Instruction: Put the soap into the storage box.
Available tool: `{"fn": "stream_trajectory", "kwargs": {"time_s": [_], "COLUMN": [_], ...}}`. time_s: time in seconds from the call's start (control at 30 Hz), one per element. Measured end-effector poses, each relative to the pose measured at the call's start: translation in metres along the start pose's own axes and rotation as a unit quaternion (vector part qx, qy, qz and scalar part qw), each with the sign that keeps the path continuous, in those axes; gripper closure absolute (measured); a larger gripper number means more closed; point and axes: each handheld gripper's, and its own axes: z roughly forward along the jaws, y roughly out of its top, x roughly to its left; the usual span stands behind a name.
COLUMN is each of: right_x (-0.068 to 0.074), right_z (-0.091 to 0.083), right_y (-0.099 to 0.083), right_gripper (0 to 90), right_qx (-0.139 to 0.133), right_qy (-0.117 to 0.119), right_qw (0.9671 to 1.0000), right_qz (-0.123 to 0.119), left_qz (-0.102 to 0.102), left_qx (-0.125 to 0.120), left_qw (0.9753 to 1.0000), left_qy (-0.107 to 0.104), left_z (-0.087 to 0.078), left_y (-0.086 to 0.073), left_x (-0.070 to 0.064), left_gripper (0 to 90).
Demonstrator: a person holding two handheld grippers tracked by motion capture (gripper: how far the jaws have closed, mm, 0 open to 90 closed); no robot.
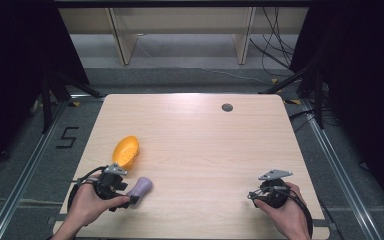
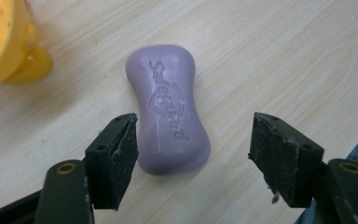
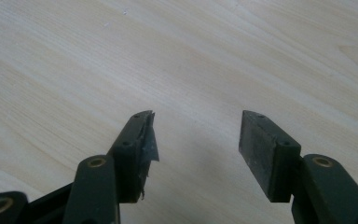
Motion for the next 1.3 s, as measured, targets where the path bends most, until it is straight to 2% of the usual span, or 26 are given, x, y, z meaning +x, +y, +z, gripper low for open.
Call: {"fn": "stream_trajectory", "kwargs": {"time_s": [0.03, 0.07, 0.27, 0.3, 0.33, 0.37, 0.4, 0.43, 0.47, 0.5, 0.53, 0.6, 0.63, 0.67, 0.7, 0.73, 0.77, 0.8, 0.9, 0.93, 1.03, 1.1, 1.13, 1.2, 1.27, 1.3], "right_x": [0.0, 0.0, 0.0, 0.0, 0.0, 0.0, 0.0, 0.0, 0.0, 0.0, 0.0, 0.0, 0.0, 0.0, 0.0, 0.0, 0.0, 0.0, 0.0, 0.0, 0.0, 0.0, 0.0, 0.0, 0.0, 0.0], "right_z": [0.0, 0.0, 0.0, 0.0, 0.0, 0.0, 0.0, 0.001, 0.001, 0.0, 0.0, 0.0, 0.0, 0.0, 0.0, 0.0, 0.001, 0.001, 0.001, 0.001, 0.001, 0.001, 0.001, 0.001, 0.001, 0.001], "right_y": [0.0, 0.0, 0.0, 0.0, 0.0, 0.0, 0.0, 0.0, 0.0, 0.0, 0.0, 0.0, 0.0, 0.0, 0.0, 0.0, 0.0, 0.0, 0.0, 0.0, 0.0, 0.0, 0.0, 0.0, 0.0, 0.0], "right_gripper": [45.4, 45.4, 45.3, 45.3, 45.3, 45.3, 45.3, 45.3, 45.3, 45.3, 45.3, 45.3, 45.2, 45.2, 45.2, 45.2, 45.2, 45.2, 45.1, 45.1, 45.0, 45.0, 45.0, 45.0, 45.0, 45.0], "right_qx": [0.001, 0.0, 0.0, 0.0, 0.001, 0.001, 0.0, 0.0, 0.0, 0.002, 0.001, 0.002, 0.002, 0.002, 0.002, 0.002, 0.002, 0.002, 0.002, 0.002, 0.003, 0.003, 0.004, 0.002, 0.003, 0.003], "right_qy": [0.001, 0.002, 0.002, 0.002, 0.001, 0.001, 0.001, 0.004, 0.004, 0.002, 0.002, 0.003, 0.003, 0.003, 0.003, 0.003, 0.004, 0.004, 0.004, 0.004, 0.005, 0.005, 0.006, 0.007, 0.007, 0.007], "right_qw": [1.0, 1.0, 1.0, 1.0, 1.0, 1.0, 1.0, 1.0, 1.0, 1.0, 1.0, 1.0, 1.0, 1.0, 1.0, 1.0, 1.0, 1.0, 1.0, 1.0, 1.0, 1.0, 1.0, 1.0, 1.0, 1.0], "right_qz": [-0.001, -0.001, -0.001, -0.001, -0.001, -0.001, 0.0, -0.001, -0.001, -0.002, -0.002, -0.001, -0.001, -0.001, -0.001, -0.001, -0.001, -0.001, -0.001, -0.001, -0.001, -0.001, -0.001, 0.0, -0.001, -0.001], "left_qz": [-0.005, -0.016, -0.021, -0.013, -0.022, -0.02, -0.014, -0.031, -0.031, -0.04, -0.033, -0.02, -0.02, -0.02, -0.02, -0.006, -0.022, -0.025, -0.023, -0.027, -0.032, -0.032, -0.035, -0.035, -0.038, -0.039], "left_qx": [0.006, 0.022, 0.048, 0.069, 0.073, 0.08, 0.094, 0.102, 0.102, 0.105, 0.121, 0.136, 0.136, 0.151, 0.151, 0.155, 0.154, 0.166, 0.167, 0.177, 0.174, 0.187, 0.183, 0.193, 0.187, 0.189], "left_qw": [1.0, 0.9994, 0.998, 0.997, 0.9966, 0.9961, 0.9949, 0.9938, 0.9938, 0.993, 0.9915, 0.9895, 0.9895, 0.987, 0.987, 0.9863, 0.986, 0.9842, 0.984, 0.9823, 0.9827, 0.9802, 0.9808, 0.9792, 0.9802, 0.9799], "left_qy": [0.006, 0.022, 0.034, 0.031, 0.031, 0.032, 0.034, 0.033, 0.033, 0.035, 0.034, 0.044, 0.044, 0.051, 0.051, 0.055, 0.058, 0.057, 0.058, 0.055, 0.056, 0.058, 0.057, 0.053, 0.053, 0.051], "left_z": [0.0, 0.002, 0.013, 0.016, 0.02, 0.022, 0.025, 0.03, 0.03, 0.033, 0.035, 0.041, 0.041, 0.043, 0.043, 0.044, 0.046, 0.046, 0.051, 0.052, 0.056, 0.058, 0.06, 0.063, 0.064, 0.064], "left_y": [0.004, 0.013, 0.028, 0.03, 0.031, 0.032, 0.034, 0.035, 0.035, 0.036, 0.038, 0.042, 0.042, 0.044, 0.044, 0.045, 0.045, 0.047, 0.047, 0.049, 0.048, 0.048, 0.047, 0.046, 0.045, 0.045], "left_x": [0.001, 0.002, 0.002, 0.002, 0.0, 0.0, 0.0, -0.002, -0.002, -0.003, -0.002, -0.001, -0.001, 0.0, 0.0, 0.003, 0.001, 0.001, 0.003, 0.003, 0.003, 0.004, 0.004, 0.005, 0.004, 0.004], "left_gripper": [30.1, 29.4, 29.1, 29.1, 29.0, 29.0, 29.0, 29.6, 29.7, 29.7, 30.8, 31.9, 33.2, 34.6, 34.8, 34.8, 34.7, 34.4, 34.1, 34.1, 34.9, 35.2, 35.3, 36.0, 36.8, 37.8]}}
